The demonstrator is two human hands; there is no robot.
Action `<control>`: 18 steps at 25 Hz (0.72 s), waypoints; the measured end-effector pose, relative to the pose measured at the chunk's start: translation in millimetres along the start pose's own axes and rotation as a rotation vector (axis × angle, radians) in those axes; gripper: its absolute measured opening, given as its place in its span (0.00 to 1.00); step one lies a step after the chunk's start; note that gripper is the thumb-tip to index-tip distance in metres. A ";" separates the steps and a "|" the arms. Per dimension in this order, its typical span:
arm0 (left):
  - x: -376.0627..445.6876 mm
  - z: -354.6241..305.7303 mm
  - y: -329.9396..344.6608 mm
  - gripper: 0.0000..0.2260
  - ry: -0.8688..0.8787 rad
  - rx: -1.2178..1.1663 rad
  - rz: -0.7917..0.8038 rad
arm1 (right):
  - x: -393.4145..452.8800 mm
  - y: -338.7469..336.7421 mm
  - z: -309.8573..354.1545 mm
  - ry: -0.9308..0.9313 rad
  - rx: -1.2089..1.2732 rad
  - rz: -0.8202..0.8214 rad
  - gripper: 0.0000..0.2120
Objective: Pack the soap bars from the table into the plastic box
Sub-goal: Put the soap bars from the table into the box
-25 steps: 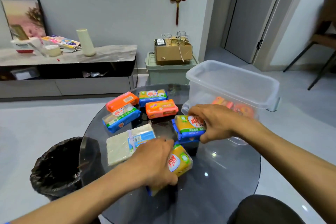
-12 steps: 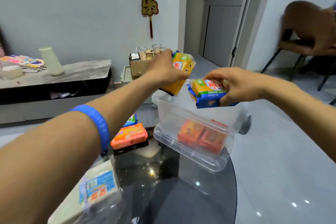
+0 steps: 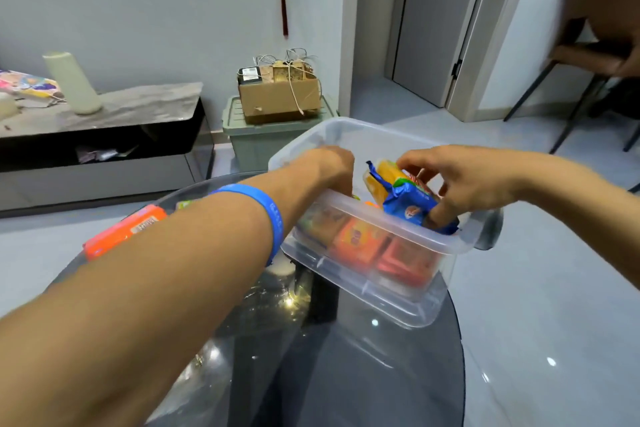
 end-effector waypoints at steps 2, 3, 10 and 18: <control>-12.3 0.5 -29.1 0.14 0.052 0.002 -0.280 | 13.3 -3.3 8.7 0.009 -0.122 -0.037 0.32; -23.1 6.1 -44.4 0.13 0.043 -0.016 -0.431 | 23.0 -6.3 15.6 0.003 -0.212 -0.082 0.32; -103.5 89.8 -22.4 0.10 -0.044 -0.595 -0.611 | 100.2 33.0 83.8 -0.102 -0.488 -0.139 0.28; -231.1 190.0 73.4 0.18 -0.342 -0.262 -0.273 | 31.9 -42.6 130.7 -0.059 0.067 -0.685 0.16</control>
Point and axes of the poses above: each hand's wrist, its own x-axis towards the middle knuckle, its own y-axis out of the palm, z = x × y, the point moved 7 cm from there along x, towards the middle knuckle, and after that the axes turned 15 degrees about y, right-handed, at the moved point
